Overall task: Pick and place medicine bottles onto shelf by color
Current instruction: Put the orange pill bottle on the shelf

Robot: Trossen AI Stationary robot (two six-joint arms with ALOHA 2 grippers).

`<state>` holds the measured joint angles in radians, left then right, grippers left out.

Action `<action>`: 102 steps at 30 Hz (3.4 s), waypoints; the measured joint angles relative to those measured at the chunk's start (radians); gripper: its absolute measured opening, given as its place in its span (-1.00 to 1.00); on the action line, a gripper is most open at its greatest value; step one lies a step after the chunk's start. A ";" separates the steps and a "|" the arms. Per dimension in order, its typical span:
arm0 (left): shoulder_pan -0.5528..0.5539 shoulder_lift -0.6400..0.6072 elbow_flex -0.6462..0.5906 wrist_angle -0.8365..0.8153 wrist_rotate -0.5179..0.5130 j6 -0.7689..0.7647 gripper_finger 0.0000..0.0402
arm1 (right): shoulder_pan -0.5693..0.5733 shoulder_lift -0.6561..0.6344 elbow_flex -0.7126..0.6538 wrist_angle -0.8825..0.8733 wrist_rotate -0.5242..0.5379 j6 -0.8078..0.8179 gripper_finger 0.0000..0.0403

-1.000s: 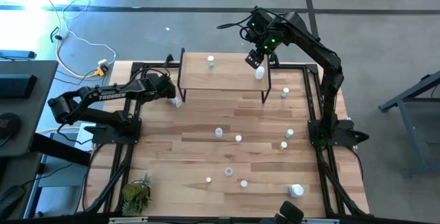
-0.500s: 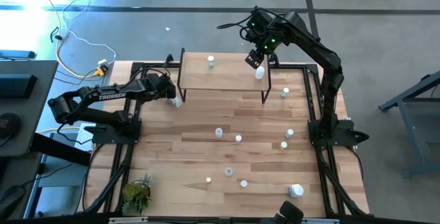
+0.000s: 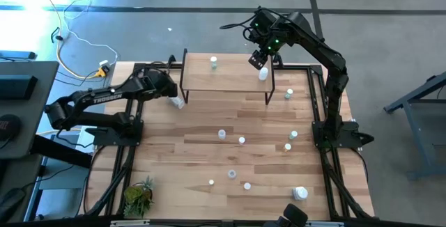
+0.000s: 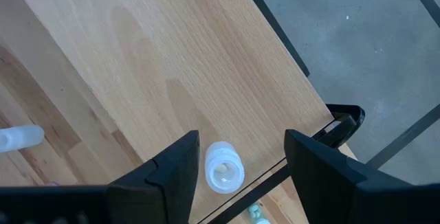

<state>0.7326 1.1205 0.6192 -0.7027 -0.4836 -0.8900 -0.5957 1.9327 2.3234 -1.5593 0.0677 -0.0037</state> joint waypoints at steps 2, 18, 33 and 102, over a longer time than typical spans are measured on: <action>0.000 -0.013 0.037 -0.027 -0.004 0.025 -0.46 | 0.000 0.000 0.000 0.000 0.000 -0.003 0.01; 0.000 -0.026 0.428 -0.240 -0.061 0.218 -0.45 | 0.000 0.000 0.000 0.000 0.000 -0.005 0.01; 0.000 0.029 0.780 -0.225 -0.025 0.438 -0.45 | 0.000 0.000 0.000 0.000 0.000 -0.008 0.01; 0.053 0.623 1.064 -0.326 0.293 0.577 -0.45 | 0.000 0.000 0.000 -0.012 0.072 -0.004 0.01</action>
<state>0.7853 1.7435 1.6836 -1.0286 -0.1901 -0.3127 -0.5957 1.9327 2.3234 -1.5711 0.1402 -0.0078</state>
